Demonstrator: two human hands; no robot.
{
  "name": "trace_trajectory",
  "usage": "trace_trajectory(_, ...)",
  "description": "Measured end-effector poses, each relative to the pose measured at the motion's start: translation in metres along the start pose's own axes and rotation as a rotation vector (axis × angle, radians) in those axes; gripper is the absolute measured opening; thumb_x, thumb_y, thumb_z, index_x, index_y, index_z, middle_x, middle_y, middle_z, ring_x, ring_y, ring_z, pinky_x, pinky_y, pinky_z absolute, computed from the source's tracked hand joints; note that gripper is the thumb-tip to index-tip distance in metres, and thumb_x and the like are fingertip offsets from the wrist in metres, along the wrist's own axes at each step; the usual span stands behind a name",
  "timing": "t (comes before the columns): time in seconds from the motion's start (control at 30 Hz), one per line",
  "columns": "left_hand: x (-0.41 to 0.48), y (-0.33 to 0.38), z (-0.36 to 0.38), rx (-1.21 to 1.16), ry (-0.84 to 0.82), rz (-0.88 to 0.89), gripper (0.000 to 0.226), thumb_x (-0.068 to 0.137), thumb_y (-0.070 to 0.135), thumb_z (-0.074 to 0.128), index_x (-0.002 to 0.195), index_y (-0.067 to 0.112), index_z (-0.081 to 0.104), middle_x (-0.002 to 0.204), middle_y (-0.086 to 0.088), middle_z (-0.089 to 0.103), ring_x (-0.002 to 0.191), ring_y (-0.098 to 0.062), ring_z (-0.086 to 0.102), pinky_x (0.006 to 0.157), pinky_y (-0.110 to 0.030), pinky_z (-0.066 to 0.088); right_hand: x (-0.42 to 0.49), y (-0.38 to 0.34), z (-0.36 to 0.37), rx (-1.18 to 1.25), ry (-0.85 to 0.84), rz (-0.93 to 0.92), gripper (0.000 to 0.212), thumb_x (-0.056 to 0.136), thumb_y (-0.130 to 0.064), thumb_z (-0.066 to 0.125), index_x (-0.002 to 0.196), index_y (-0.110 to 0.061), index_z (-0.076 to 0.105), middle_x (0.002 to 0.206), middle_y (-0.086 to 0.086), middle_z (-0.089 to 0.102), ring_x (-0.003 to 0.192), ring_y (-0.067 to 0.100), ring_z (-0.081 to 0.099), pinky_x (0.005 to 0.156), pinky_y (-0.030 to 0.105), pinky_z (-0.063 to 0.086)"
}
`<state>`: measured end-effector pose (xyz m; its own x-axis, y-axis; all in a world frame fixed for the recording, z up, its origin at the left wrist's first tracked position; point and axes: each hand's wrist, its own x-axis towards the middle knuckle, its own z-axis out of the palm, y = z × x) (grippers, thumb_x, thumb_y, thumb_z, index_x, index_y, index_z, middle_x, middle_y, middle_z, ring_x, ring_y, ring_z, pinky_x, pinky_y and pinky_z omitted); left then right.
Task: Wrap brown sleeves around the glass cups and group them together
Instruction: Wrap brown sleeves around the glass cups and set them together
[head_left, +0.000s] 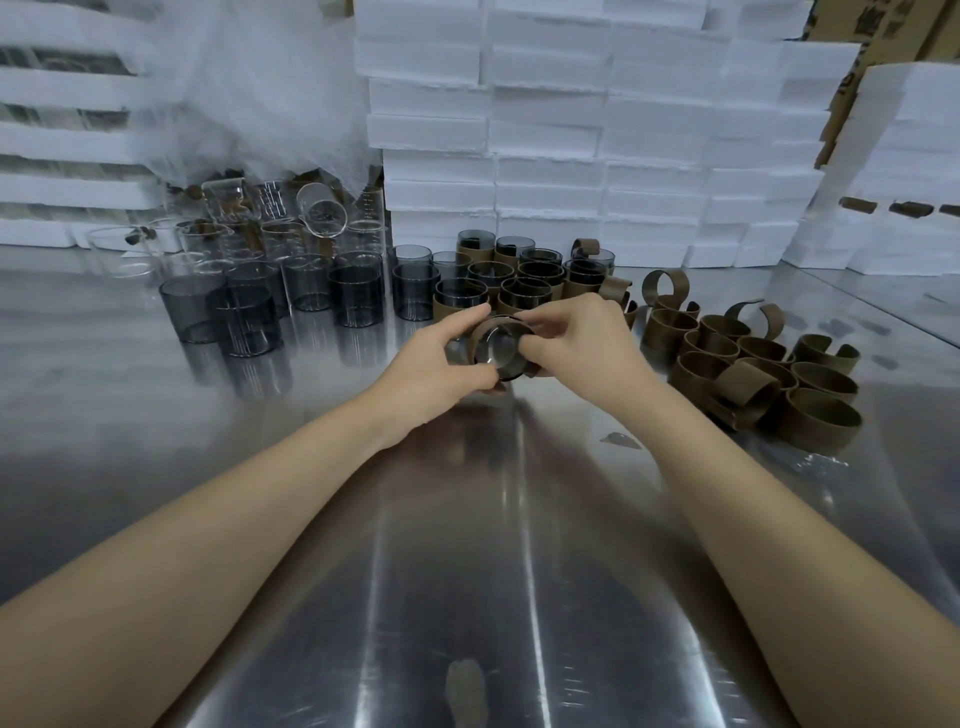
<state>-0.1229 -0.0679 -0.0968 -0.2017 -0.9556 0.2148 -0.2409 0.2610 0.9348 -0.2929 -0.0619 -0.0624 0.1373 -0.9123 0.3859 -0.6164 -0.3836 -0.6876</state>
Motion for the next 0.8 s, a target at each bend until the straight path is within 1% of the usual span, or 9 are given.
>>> trace_trajectory(0.1,0.002,-0.001,-0.003,0.010,-0.020,0.011,0.074,0.080,0.002,0.071,0.144,0.028,0.047,0.140,0.012,0.051,0.127,-0.010,0.051,0.082,-0.003,0.044,0.001,0.001,-0.005,-0.007,-0.021,0.006,0.027,0.083,-0.002,0.061,0.103,-0.013,0.076,0.078,0.007,0.074,0.064,0.010,0.071,0.068,0.018,0.058)
trace_trajectory(0.23,0.003,-0.001,-0.005,-0.026,-0.048,0.013,0.070,0.080,-0.003,0.069,0.140,0.029,0.051,0.141,0.012,0.048,0.122,-0.024,0.057,0.093,-0.030,0.054,0.002,0.002,-0.010,0.026,-0.073,0.036,0.024,0.086,-0.001,0.063,0.107,-0.005,0.074,0.087,0.012,0.074,0.074,0.020,0.073,0.069,0.019,0.058)
trace_trajectory(0.3,0.002,0.001,-0.005,-0.083,-0.073,0.012,0.068,0.081,-0.008,0.066,0.139,0.025,0.054,0.140,0.008,0.050,0.119,-0.025,0.060,0.087,-0.038,0.058,0.002,0.003,-0.011,0.056,-0.099,0.032,0.021,0.086,-0.003,0.067,0.106,-0.005,0.075,0.087,0.011,0.074,0.075,0.018,0.072,0.067,0.018,0.057)
trace_trajectory(0.43,0.003,0.002,-0.009,-0.181,-0.124,0.000,0.062,0.082,-0.012,0.064,0.134,0.020,0.057,0.140,-0.001,0.051,0.102,-0.022,0.070,0.078,-0.037,0.060,0.004,0.006,-0.012,0.115,-0.099,0.038,0.019,0.084,-0.010,0.074,0.102,-0.006,0.076,0.085,0.007,0.075,0.072,0.012,0.072,0.066,0.016,0.056)
trace_trajectory(0.53,0.003,0.004,-0.013,-0.203,-0.148,-0.003,0.059,0.083,-0.010,0.064,0.135,0.017,0.056,0.137,-0.003,0.054,0.101,-0.023,0.070,0.080,-0.038,0.060,0.006,0.011,-0.006,0.079,-0.036,0.019,0.012,0.081,-0.018,0.077,0.092,-0.012,0.079,0.078,0.000,0.075,0.070,0.005,0.069,0.069,0.019,0.056)
trace_trajectory(0.6,0.002,0.004,-0.014,-0.202,-0.156,-0.006,0.060,0.084,-0.012,0.061,0.137,0.016,0.054,0.135,-0.002,0.056,0.102,-0.023,0.070,0.082,-0.038,0.060,0.006,0.014,-0.002,0.100,-0.008,0.025,0.008,0.080,-0.021,0.078,0.082,-0.014,0.077,0.074,-0.002,0.073,0.069,0.005,0.066,0.071,0.025,0.058)
trace_trajectory(0.7,0.001,0.004,-0.016,-0.201,-0.164,0.001,0.060,0.086,-0.016,0.054,0.137,0.016,0.054,0.131,-0.001,0.059,0.104,-0.021,0.069,0.079,-0.034,0.060,0.007,0.018,0.004,0.216,-0.043,0.070,0.015,0.080,-0.024,0.077,0.077,-0.016,0.064,0.087,0.009,0.072,0.084,0.024,0.068,0.083,0.044,0.057)
trace_trajectory(0.73,0.000,0.004,-0.016,-0.208,-0.166,0.002,0.061,0.086,-0.017,0.053,0.137,0.016,0.055,0.130,0.000,0.060,0.104,-0.020,0.069,0.077,-0.032,0.060,0.008,0.019,0.006,0.249,-0.079,0.087,0.021,0.080,-0.027,0.076,0.077,-0.018,0.058,0.090,0.011,0.070,0.085,0.025,0.066,0.086,0.046,0.056)
trace_trajectory(0.8,-0.001,0.002,-0.014,-0.232,-0.158,-0.001,0.060,0.087,-0.017,0.050,0.136,0.017,0.055,0.130,0.000,0.060,0.101,-0.020,0.070,0.075,-0.029,0.060,0.006,0.022,0.012,0.338,-0.164,0.143,0.031,0.080,-0.036,0.074,0.080,-0.019,0.048,0.089,0.009,0.063,0.085,0.016,0.062,0.081,0.037,0.057)
